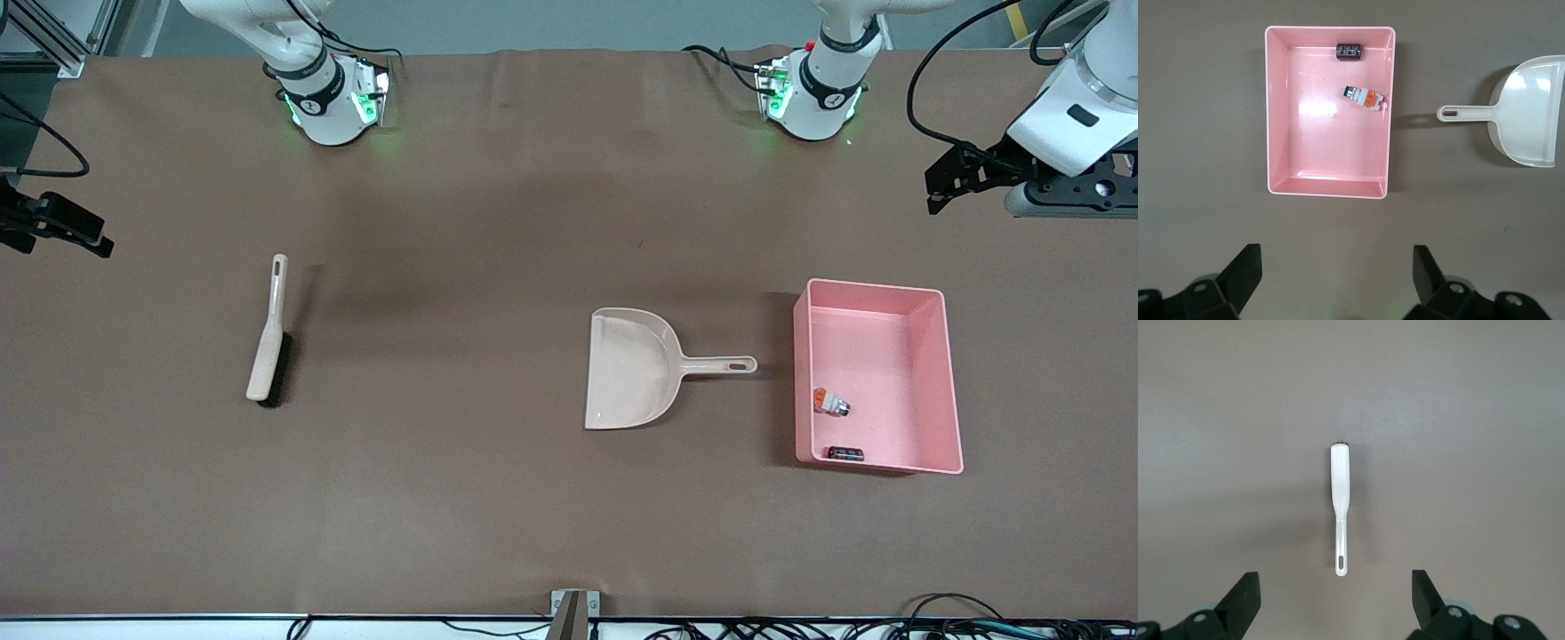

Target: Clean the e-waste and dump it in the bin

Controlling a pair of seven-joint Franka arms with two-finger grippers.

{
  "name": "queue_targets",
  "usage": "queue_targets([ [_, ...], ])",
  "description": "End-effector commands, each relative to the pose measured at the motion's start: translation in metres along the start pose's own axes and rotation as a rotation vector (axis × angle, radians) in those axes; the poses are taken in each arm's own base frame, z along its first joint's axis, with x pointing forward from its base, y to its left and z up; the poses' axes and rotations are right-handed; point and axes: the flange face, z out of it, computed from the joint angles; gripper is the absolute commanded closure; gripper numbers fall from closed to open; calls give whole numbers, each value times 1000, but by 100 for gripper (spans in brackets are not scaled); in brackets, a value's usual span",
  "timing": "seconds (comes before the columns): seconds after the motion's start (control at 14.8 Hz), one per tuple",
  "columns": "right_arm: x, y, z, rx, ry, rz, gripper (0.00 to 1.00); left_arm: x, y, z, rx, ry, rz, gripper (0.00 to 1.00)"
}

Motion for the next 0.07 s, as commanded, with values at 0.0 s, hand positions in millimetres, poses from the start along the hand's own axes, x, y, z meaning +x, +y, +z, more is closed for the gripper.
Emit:
queue_targets([
  [0.0,-2,1,-3,8,-2,15,0,-3,-7,-5,1,13,-6,0],
])
